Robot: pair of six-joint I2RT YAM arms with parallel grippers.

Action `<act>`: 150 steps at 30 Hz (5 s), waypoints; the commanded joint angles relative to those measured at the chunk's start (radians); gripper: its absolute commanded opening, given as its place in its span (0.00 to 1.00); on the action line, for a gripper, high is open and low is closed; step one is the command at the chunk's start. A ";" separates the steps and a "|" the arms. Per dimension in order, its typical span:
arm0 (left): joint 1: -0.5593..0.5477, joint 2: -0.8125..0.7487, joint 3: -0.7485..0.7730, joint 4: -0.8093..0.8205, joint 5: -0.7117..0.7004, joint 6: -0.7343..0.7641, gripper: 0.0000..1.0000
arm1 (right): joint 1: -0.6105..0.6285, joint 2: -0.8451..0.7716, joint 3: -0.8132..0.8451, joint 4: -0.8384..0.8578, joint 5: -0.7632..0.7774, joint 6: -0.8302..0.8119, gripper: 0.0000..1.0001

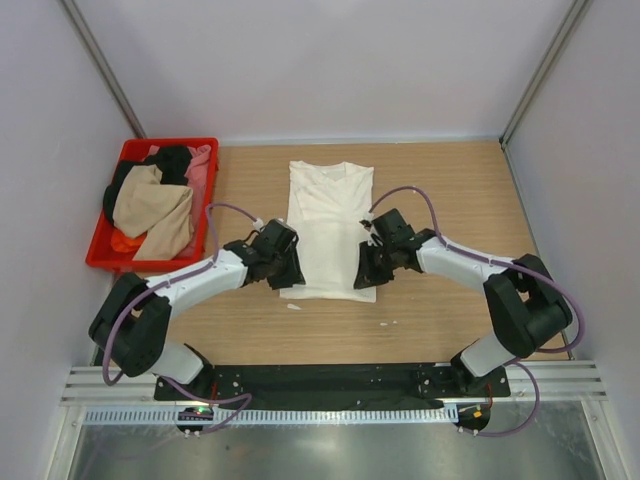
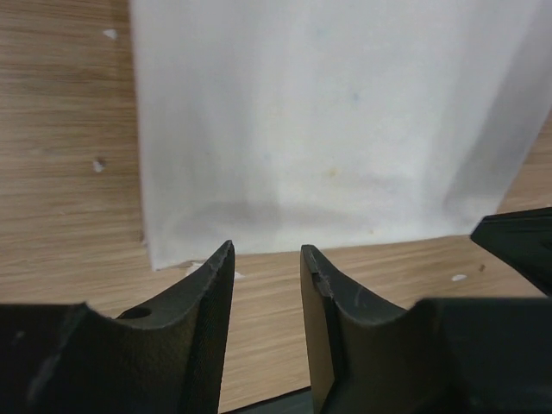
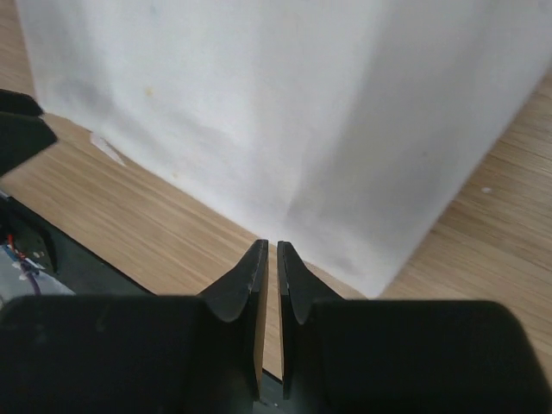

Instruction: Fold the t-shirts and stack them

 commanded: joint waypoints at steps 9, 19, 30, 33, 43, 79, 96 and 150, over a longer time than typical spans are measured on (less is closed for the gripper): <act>-0.019 0.074 -0.045 0.052 0.034 -0.070 0.36 | 0.061 0.108 0.026 0.151 -0.040 0.052 0.15; -0.019 0.076 -0.022 -0.120 -0.098 -0.078 0.36 | 0.052 0.090 0.038 0.050 0.057 -0.004 0.15; 0.059 -0.112 0.044 -0.200 0.008 -0.012 0.54 | 0.052 -0.206 -0.076 0.002 0.251 0.277 0.45; 0.121 -0.122 -0.048 -0.111 0.095 -0.015 0.55 | 0.052 -0.248 -0.132 0.033 0.288 0.363 0.47; 0.178 -0.064 -0.136 -0.002 0.109 -0.012 0.57 | 0.052 -0.288 -0.239 0.096 0.310 0.461 0.54; 0.187 -0.075 -0.198 0.028 0.158 -0.044 0.00 | 0.052 -0.349 -0.374 0.171 0.327 0.460 0.01; 0.135 -0.095 -0.264 0.068 0.151 -0.082 0.00 | 0.127 -0.389 -0.416 0.179 0.372 0.570 0.42; 0.147 -0.235 0.088 -0.214 0.033 -0.058 0.00 | 0.287 -0.561 -0.095 -0.091 0.738 0.399 0.01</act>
